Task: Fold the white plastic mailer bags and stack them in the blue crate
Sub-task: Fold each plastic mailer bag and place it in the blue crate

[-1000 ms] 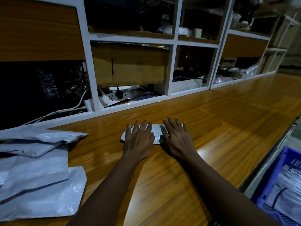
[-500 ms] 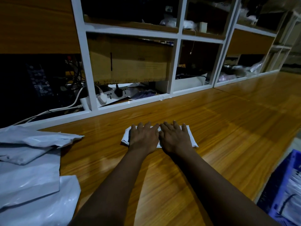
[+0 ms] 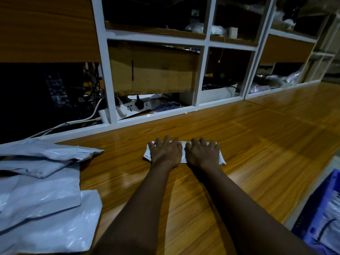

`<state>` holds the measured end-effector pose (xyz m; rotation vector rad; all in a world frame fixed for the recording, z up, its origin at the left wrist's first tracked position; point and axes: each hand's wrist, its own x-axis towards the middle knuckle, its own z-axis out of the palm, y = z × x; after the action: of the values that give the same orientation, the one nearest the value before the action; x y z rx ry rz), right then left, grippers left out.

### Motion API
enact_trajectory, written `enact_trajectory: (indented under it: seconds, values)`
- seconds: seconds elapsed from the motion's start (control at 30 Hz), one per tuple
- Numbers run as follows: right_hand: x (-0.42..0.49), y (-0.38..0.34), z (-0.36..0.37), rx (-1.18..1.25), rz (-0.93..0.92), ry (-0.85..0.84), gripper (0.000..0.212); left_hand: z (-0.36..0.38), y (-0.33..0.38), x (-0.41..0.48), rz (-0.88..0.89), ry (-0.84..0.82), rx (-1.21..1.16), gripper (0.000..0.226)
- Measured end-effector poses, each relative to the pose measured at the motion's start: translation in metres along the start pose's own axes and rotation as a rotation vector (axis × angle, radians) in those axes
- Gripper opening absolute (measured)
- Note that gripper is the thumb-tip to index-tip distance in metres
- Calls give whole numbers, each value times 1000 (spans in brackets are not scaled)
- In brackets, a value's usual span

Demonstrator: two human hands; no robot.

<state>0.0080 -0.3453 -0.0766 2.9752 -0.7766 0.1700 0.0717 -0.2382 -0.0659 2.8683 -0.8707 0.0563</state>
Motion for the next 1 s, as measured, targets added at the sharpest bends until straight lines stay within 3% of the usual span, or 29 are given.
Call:
enact_trajectory:
  seconds: [0.17,0.27,0.5,0.63,0.7,0.83,1.0]
  values:
    - [-2,1,7,49,81,-14,52,1,11,-8,-244,8,-68,57]
    - [-2,0,7,144,186,27,64,1,15,-8,-289,17,-81,62]
    - [8,9,12,129,133,13,72,3,-4,2,-149,-19,-65,62]
    - [-4,11,4,120,56,73,61,7,-6,-4,96,87,53,53]
    - [-7,13,3,104,-23,115,56,5,-7,-6,173,57,46,53]
    - [-15,22,3,91,-184,67,56,3,-11,-19,183,-30,27,56]
    - [-25,34,3,62,-306,41,80,2,-9,-32,154,-64,42,57]
